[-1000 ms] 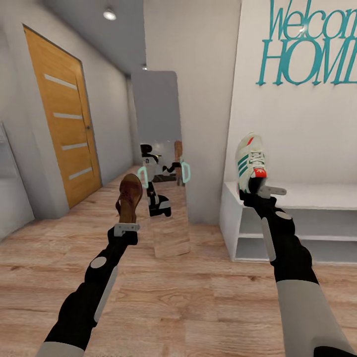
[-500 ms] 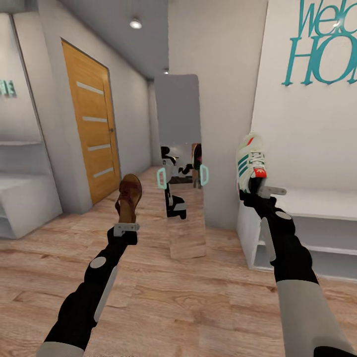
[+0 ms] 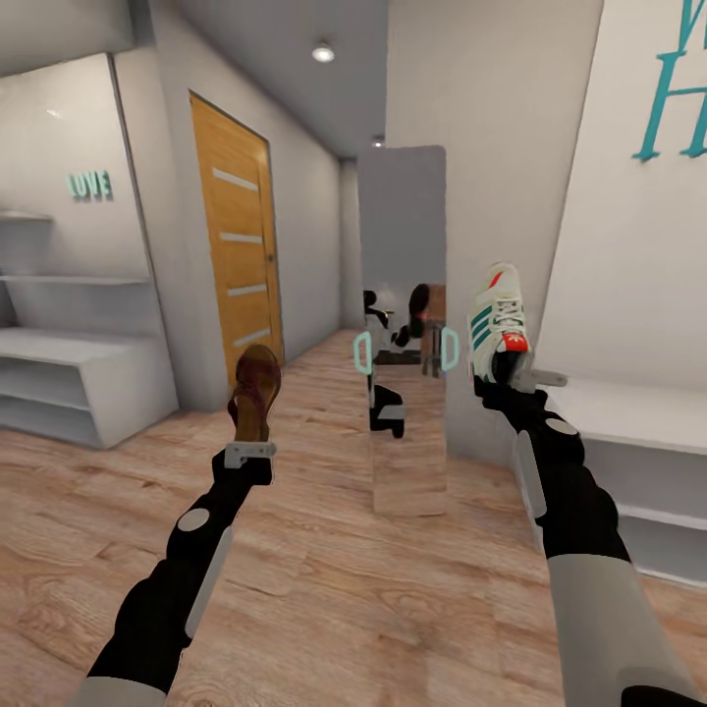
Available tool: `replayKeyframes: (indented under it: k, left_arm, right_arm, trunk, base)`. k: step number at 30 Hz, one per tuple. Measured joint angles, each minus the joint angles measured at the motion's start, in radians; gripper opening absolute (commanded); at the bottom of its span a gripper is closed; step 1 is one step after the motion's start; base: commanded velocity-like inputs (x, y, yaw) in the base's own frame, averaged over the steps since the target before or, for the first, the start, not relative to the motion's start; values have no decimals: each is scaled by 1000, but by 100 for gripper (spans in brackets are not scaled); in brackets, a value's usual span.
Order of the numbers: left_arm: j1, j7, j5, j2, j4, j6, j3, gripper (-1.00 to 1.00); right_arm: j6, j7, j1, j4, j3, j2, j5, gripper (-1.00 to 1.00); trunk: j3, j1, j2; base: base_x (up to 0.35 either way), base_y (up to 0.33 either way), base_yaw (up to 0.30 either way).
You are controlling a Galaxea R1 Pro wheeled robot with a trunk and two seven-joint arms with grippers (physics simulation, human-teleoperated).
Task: Pick up the two gym shoes and the two sandals from the corridor floor and place them onto the hallstand (shoe rack) in the corridor, making sure they are on the rack and not on the floor. Arrange them so the two gym shoes are next to each other and the two sandals are next to each other.
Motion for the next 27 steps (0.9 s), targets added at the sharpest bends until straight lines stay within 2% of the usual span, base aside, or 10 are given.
replayKeyframes:
  k: [27]
  left_arm:
    - [0, 0, 1, -1, 2, 1, -1, -100]
  right_arm:
    - [0, 1, 0, 1, 1, 0, 0, -100]
  trunk:
    - [0, 0, 0]
  base:
    - [0, 0, 293]
